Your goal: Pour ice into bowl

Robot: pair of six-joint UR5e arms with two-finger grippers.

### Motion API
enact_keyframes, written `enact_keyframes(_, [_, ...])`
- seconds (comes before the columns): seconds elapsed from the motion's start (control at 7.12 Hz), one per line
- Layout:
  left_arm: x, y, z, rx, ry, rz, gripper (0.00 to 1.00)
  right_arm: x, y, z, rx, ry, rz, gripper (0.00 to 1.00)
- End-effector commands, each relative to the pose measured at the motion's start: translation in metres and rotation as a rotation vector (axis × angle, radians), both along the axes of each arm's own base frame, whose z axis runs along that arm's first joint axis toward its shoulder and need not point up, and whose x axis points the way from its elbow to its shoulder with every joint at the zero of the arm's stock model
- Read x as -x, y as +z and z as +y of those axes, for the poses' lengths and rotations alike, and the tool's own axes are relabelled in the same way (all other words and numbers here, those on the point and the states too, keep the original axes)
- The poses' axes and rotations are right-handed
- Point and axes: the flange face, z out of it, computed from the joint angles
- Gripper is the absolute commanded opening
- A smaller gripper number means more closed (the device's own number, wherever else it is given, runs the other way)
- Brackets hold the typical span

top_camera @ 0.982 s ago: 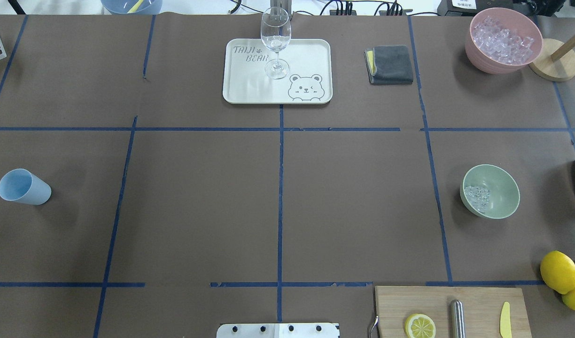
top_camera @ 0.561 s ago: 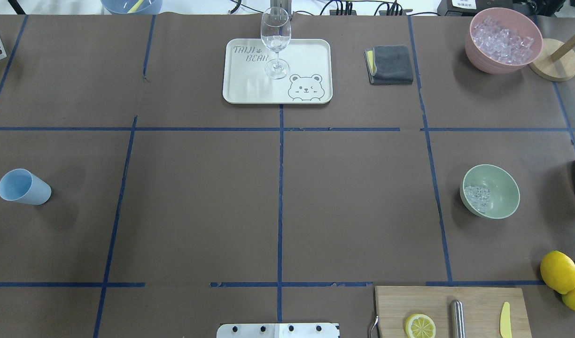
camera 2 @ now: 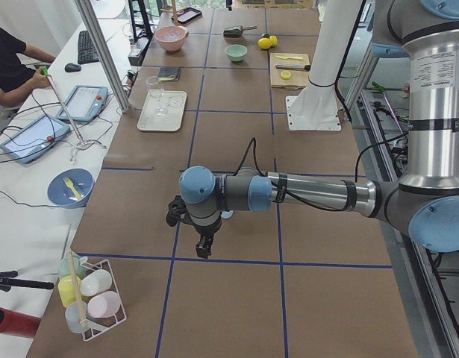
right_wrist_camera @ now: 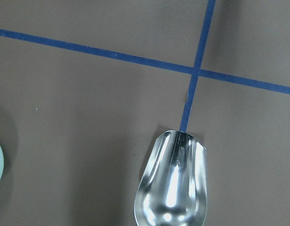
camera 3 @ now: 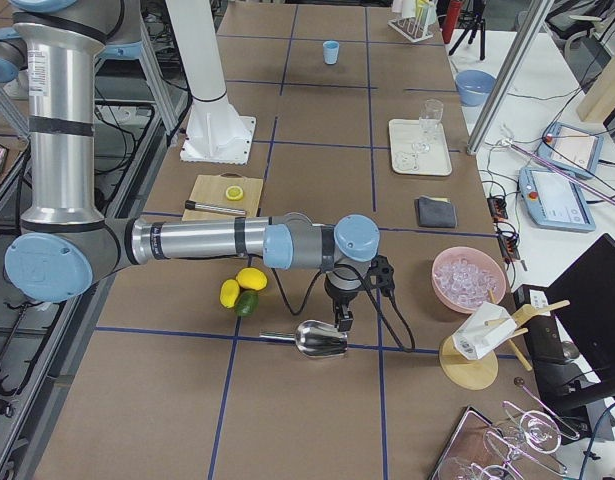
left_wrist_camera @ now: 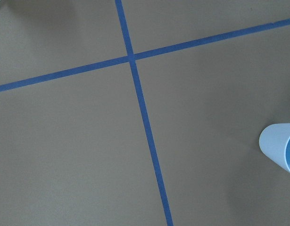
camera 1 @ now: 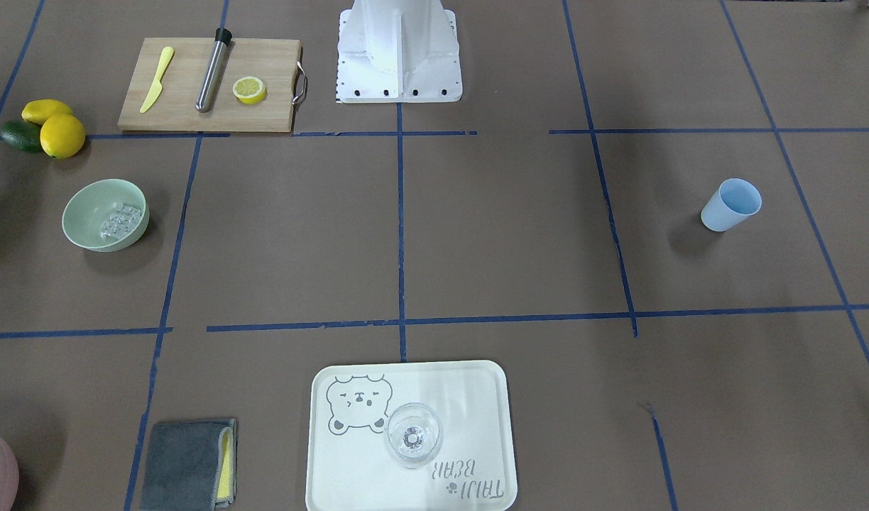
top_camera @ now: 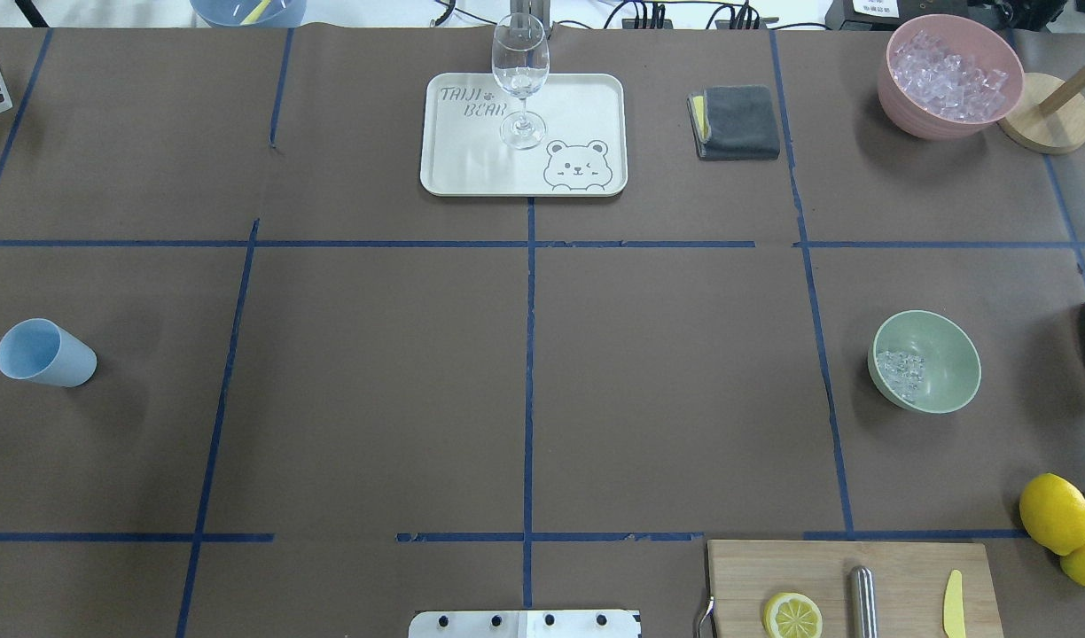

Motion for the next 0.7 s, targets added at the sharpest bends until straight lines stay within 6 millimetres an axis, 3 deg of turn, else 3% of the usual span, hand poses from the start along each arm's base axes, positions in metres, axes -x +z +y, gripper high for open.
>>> enact_keyframes(0.0, [-0.001, -0.004, -0.003, -0.009, 0.002, 0.004, 1.00, 0.004, -0.003, -0.002, -0.008, -0.010, 0.000, 1.00])
enact_keyframes(0.56, [-0.001, -0.015, -0.016, -0.030, -0.001, 0.002, 1.00, 0.004, 0.000, -0.002, -0.040, -0.003, -0.003, 1.00])
